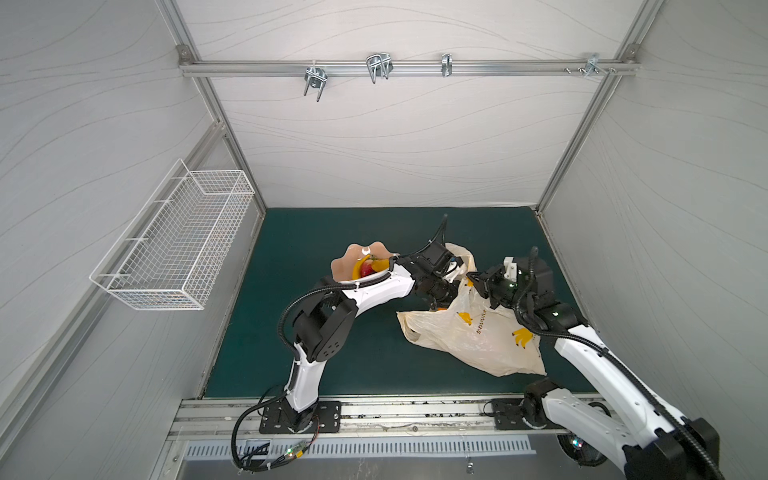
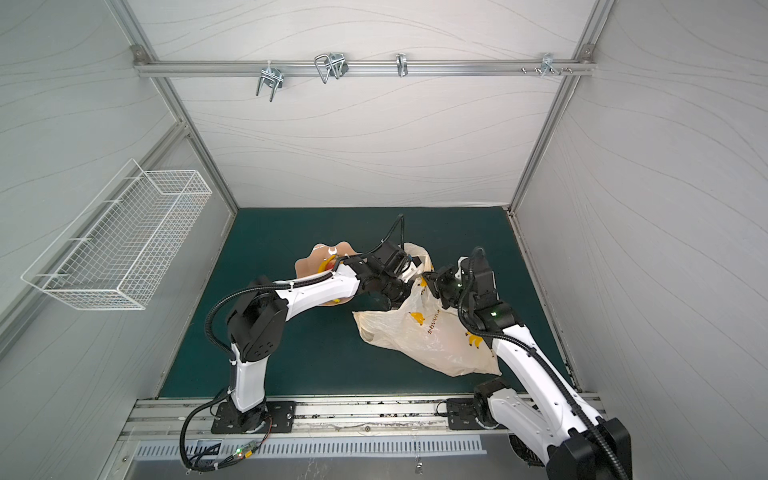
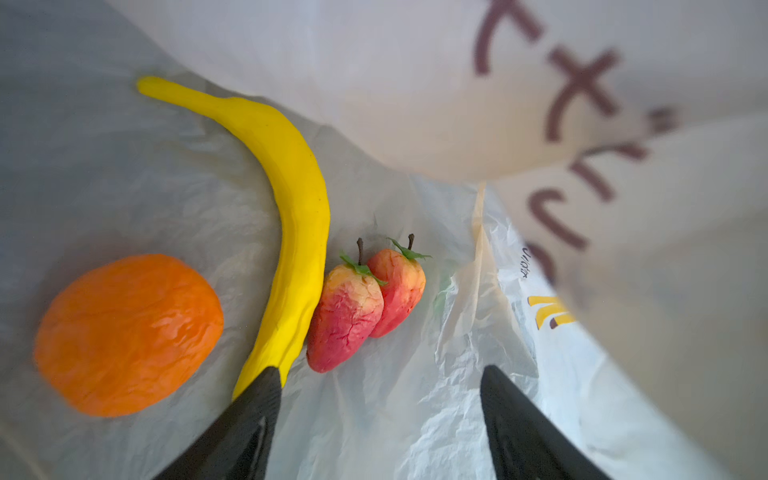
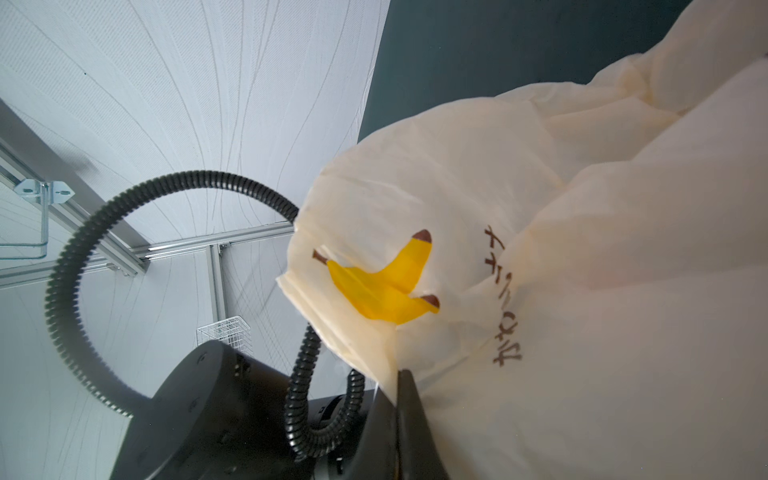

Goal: Place the fruits into the plastic bag
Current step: 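Open the left gripper to drop the strawberry into the bag, then move the left gripper back over the bowl and lower toward the banana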

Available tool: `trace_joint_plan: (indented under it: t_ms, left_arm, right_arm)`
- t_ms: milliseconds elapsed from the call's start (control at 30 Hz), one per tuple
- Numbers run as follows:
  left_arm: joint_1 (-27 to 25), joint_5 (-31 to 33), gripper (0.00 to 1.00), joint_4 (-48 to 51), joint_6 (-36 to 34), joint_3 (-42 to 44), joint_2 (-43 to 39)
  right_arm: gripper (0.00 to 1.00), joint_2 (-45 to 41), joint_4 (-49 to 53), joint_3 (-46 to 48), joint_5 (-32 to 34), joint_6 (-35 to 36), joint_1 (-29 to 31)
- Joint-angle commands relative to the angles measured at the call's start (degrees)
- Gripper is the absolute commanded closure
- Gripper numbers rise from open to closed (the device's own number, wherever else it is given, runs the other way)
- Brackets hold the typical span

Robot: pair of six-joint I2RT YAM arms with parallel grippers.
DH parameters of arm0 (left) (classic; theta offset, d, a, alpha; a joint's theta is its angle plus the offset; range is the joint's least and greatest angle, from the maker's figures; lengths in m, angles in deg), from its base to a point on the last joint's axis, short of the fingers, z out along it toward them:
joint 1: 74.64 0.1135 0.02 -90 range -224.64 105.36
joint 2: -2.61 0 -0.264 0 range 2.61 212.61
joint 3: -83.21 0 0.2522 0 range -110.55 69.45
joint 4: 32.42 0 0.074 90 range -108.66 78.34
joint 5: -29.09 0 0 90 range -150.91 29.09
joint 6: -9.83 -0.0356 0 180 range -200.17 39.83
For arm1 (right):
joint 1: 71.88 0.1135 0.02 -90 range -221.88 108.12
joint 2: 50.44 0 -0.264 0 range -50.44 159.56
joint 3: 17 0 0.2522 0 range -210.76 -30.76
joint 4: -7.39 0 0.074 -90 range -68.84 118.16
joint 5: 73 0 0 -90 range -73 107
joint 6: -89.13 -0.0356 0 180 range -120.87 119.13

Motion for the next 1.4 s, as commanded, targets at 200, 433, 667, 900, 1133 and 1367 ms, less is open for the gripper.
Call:
trace_joint_plan:
  t_ms: [200,433,667,900,1133,1367]
  left_arm:
    - [3.17,8.05,0.25,7.01,-6.49,3.85,-6.86]
    - [4.64,12.93,0.26,11.04,-9.14,7.32,-11.24]
    - [8.53,15.92,0.25,12.67,-9.05,11.83,-15.79]
    - [13.14,20.26,0.25,17.26,-10.98,13.29,-19.07]
    - [19.46,27.8,0.25,23.4,-10.41,13.39,-20.03]
    - [23.93,33.25,0.26,26.57,-11.11,13.79,-19.31]
  right_arm:
    - [1.0,-1.35,0.5,-0.31,0.59,-0.65,-0.27]
    - [1.0,-1.6,0.34,-0.22,0.71,-0.54,-0.32]
    - [1.0,-1.59,0.45,-0.27,0.57,-0.43,-0.25]
    - [1.0,-2.19,1.07,-0.12,0.63,-0.46,-0.34]
    - [1.0,-2.32,1.16,-0.12,0.7,-0.44,-0.26]
    - [1.0,-2.48,1.5,-0.2,0.73,-0.36,-0.31]
